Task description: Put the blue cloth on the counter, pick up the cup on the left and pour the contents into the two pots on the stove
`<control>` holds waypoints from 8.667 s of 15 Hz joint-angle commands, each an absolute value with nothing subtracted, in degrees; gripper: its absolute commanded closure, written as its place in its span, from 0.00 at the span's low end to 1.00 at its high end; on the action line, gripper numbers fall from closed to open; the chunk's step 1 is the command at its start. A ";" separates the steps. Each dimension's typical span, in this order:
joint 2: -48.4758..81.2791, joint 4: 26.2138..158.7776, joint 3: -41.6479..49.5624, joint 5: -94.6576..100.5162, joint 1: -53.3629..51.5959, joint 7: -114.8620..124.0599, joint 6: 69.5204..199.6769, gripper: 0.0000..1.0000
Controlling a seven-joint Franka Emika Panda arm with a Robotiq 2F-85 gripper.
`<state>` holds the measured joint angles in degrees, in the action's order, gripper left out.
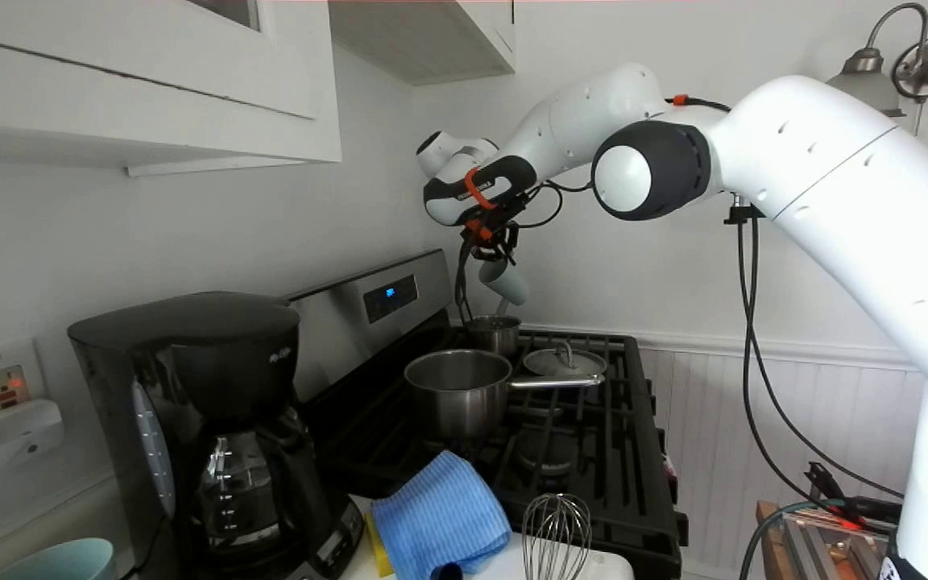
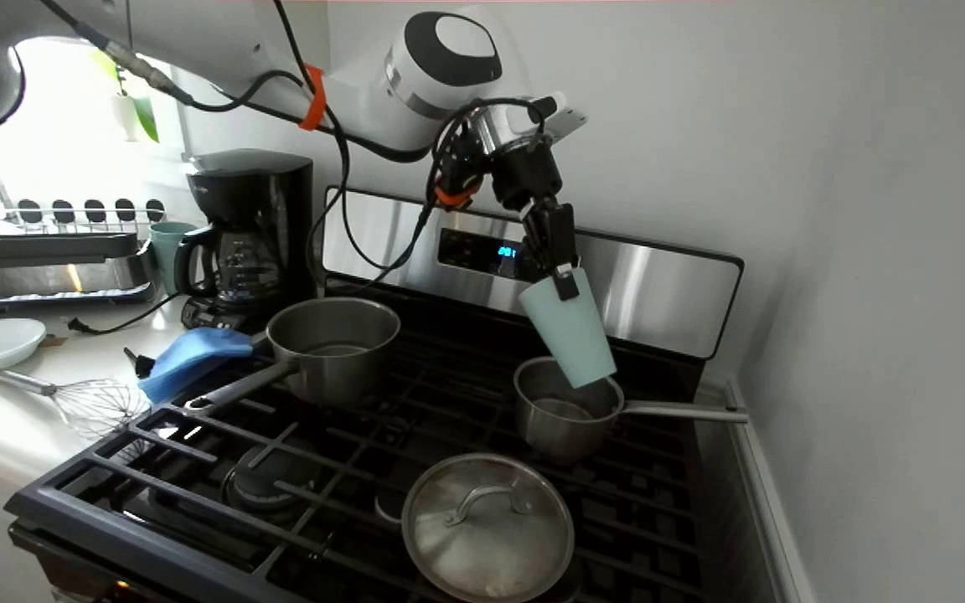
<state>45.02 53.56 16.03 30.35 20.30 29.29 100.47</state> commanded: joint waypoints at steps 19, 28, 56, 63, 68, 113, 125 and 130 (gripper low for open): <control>23.36 70.20 4.20 15.07 20.87 1.69 92.55 0.96; 7.05 89.29 0.17 13.10 19.24 -7.17 95.05 0.99; -9.11 123.37 1.77 5.75 0.06 -23.74 107.63 0.96; -8.22 126.44 0.49 3.68 -1.77 -24.10 111.95 0.99; -3.35 126.49 -1.54 -1.64 -3.83 -20.47 118.76 0.99; 6.39 126.85 -7.17 -1.51 -5.27 -14.83 126.17 0.79; 4.83 128.01 -7.42 -4.31 -4.86 -18.20 131.48 0.99; 6.24 128.64 -8.00 -5.64 -5.17 -18.50 135.93 0.99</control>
